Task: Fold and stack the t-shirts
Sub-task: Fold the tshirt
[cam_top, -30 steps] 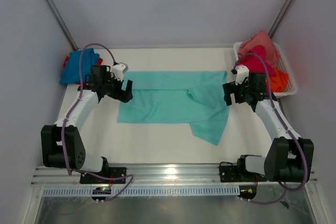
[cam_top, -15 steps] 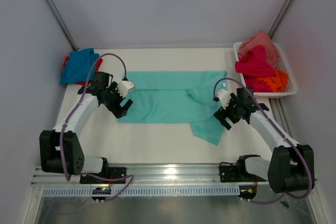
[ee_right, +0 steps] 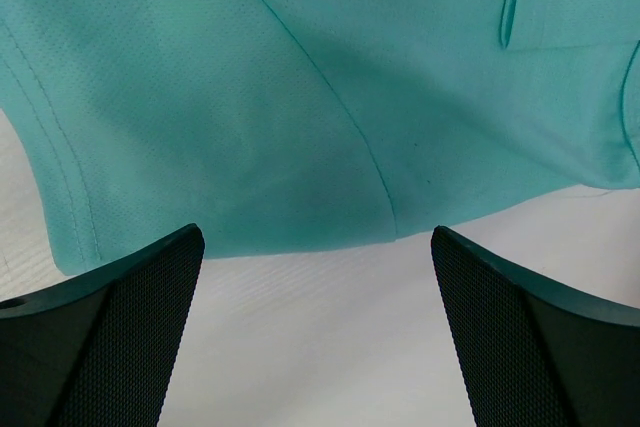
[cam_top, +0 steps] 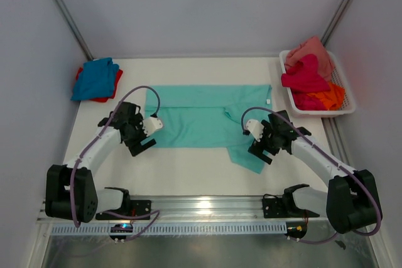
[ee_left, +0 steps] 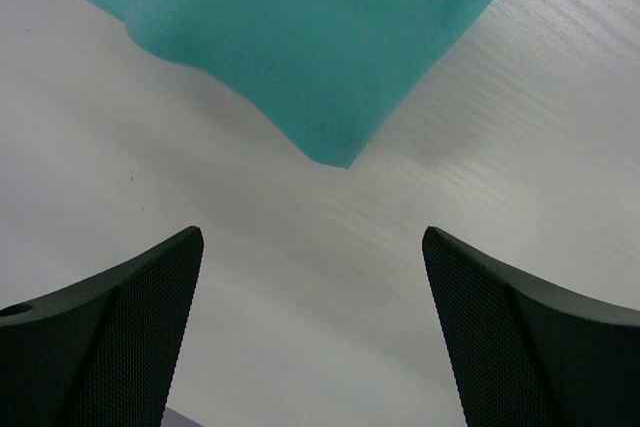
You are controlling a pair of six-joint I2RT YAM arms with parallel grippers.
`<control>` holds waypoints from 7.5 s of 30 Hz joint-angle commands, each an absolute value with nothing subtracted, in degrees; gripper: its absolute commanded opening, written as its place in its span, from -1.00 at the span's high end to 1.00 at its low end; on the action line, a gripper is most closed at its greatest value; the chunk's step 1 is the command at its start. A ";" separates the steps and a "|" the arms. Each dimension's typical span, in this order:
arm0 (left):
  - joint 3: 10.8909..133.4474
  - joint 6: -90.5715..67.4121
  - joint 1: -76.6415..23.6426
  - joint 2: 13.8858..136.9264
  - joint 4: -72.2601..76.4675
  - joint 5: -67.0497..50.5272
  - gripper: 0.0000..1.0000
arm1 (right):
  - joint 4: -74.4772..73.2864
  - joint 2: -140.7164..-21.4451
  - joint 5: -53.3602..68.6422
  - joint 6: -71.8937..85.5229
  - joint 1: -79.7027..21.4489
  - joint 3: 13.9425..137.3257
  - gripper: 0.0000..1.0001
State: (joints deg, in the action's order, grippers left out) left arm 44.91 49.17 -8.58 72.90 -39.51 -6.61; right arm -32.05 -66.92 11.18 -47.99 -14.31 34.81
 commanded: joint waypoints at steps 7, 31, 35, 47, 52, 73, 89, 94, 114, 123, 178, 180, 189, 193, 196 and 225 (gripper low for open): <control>43.68 50.36 -9.40 75.23 -34.11 -4.83 -0.77 | -34.18 -66.62 10.72 -48.87 -15.99 36.03 -0.99; 47.29 43.51 -11.60 80.77 -30.41 -7.30 -0.69 | -45.80 -55.90 11.87 -52.64 -24.26 30.95 -0.99; 47.29 42.89 -12.30 81.56 -30.06 -7.03 -0.68 | -43.07 -56.34 11.43 -53.43 -24.35 28.39 -0.99; 47.29 42.80 -13.10 82.09 -29.97 -5.80 -0.63 | -39.02 -62.49 12.74 -53.79 -24.43 30.93 -0.99; 47.20 42.80 -13.18 82.79 -29.80 -5.54 -0.59 | -38.59 -63.37 13.01 -53.44 -25.66 32.52 -0.99; 46.50 42.01 -13.18 84.37 -27.69 -4.31 -0.50 | -36.13 -66.54 9.85 -50.80 -32.34 29.72 -0.99; 47.37 41.40 -13.18 85.61 -29.09 -5.80 0.14 | -36.30 -66.53 8.88 -50.45 -32.26 28.56 -0.46; 48.33 42.01 -13.18 86.22 -31.46 -6.77 0.79 | -37.79 -66.97 8.70 -51.06 -32.34 28.74 0.35; 57.12 35.95 -13.18 90.79 -28.04 -8.96 1.00 | -25.84 -69.25 4.05 -42.28 -32.26 39.45 0.94; 59.24 34.28 -13.18 93.77 -23.56 -7.48 1.00 | -19.96 -72.94 0.27 -38.50 -32.26 44.21 0.94; 88.59 24.61 -13.18 116.10 -0.79 17.93 0.95 | -8.52 -103.52 -26.46 -30.59 -19.43 79.88 0.94; 90.52 24.17 -13.18 117.59 -0.88 18.02 0.95 | -8.88 -104.93 -26.72 -30.59 -19.25 82.08 0.94; 97.63 24.96 -13.18 124.27 -0.44 19.69 1.00 | -8.96 -110.30 -26.19 -31.46 -18.98 85.52 0.94; 101.50 24.44 -13.18 127.61 -2.37 19.77 1.00 | -8.61 -112.14 -26.54 -31.64 -18.90 86.04 0.94; 103.00 23.56 -13.18 129.63 -2.64 19.69 1.00 | -8.53 -113.81 -26.89 -31.64 -18.72 87.10 0.94; 110.21 26.63 -13.27 140.71 6.06 25.05 0.88 | -9.14 -124.54 -29.79 -30.85 -17.40 96.77 0.94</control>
